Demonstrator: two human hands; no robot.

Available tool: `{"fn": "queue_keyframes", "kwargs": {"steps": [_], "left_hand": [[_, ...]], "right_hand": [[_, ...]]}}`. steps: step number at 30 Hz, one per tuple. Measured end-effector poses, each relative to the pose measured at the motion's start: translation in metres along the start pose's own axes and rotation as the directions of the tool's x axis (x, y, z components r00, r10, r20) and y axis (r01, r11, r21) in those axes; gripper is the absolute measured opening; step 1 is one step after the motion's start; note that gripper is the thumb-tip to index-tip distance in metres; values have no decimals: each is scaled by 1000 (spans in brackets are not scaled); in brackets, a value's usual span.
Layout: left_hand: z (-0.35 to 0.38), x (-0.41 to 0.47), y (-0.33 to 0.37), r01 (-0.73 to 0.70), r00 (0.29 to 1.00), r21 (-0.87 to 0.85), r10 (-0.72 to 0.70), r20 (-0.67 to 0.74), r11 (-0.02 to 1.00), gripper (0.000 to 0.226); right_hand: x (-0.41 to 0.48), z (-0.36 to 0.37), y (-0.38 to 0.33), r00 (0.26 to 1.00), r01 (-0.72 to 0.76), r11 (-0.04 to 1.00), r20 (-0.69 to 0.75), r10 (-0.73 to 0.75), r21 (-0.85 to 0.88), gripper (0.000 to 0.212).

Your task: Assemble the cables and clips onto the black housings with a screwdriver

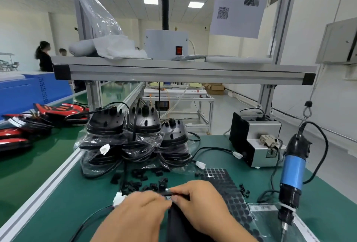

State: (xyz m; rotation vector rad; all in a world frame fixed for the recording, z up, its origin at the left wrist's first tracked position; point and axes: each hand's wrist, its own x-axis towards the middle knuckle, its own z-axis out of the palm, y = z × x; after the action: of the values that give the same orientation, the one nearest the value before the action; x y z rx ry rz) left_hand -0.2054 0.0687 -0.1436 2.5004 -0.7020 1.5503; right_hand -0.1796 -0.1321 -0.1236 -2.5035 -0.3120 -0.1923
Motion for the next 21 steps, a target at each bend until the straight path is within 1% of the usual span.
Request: {"fn": "queue_keyframes", "kwargs": {"steps": [1,2,3,4,5,6,7,8,10,11,13,15,16,18,19,21], "left_hand": [[-8,12,18,0,985,-58,10,171,998,39],[-2,43,34,-44,964,-232,103,246,972,36],[3,49,40,-33,945,-266,117,305,964,29],[13,52,43,-6,912,-235,102,398,972,30],[16,56,42,45,866,-238,81,494,970,35],[17,57,43,80,829,-224,59,556,971,34],[28,51,36,83,823,-211,52,565,974,32],[35,46,33,110,820,-242,49,570,964,32],[44,39,33,212,842,-328,-1,540,920,30],[48,36,31,253,839,-350,-25,544,902,27],[47,33,28,324,824,-384,-58,564,864,22],[50,28,28,350,831,-459,-45,554,817,14],[50,27,28,380,820,-491,-41,570,784,13],[49,27,31,420,803,-536,-25,595,732,17],[50,24,33,428,807,-553,-26,590,715,18],[50,22,35,478,800,-559,-74,595,678,18]], "right_hand": [[-3,-5,3,1000,1,999,20,-2,39,38],[-8,-12,8,1000,0,998,20,-1,66,48],[-14,-18,15,1000,-16,997,5,16,77,59],[-21,-25,23,999,-46,996,-16,47,81,66],[-29,-30,30,997,-74,994,-32,77,81,70],[-37,-32,36,995,-93,992,-40,97,81,71],[-43,-31,40,993,-103,991,-43,107,88,69],[-48,-28,41,993,-107,988,-47,112,110,63],[-52,-20,41,991,-105,984,-67,115,147,47],[-53,-18,40,990,-102,984,-80,114,147,43],[-54,-15,40,989,-92,984,-100,108,153,41],[-54,-15,43,991,-74,987,-104,90,144,39],[-53,-15,44,991,-67,988,-106,82,138,38],[-54,-16,43,993,-54,991,-97,66,121,39],[-54,-16,44,995,-50,992,-81,60,113,40],[-53,-17,44,998,-45,993,-46,50,107,40]]}}
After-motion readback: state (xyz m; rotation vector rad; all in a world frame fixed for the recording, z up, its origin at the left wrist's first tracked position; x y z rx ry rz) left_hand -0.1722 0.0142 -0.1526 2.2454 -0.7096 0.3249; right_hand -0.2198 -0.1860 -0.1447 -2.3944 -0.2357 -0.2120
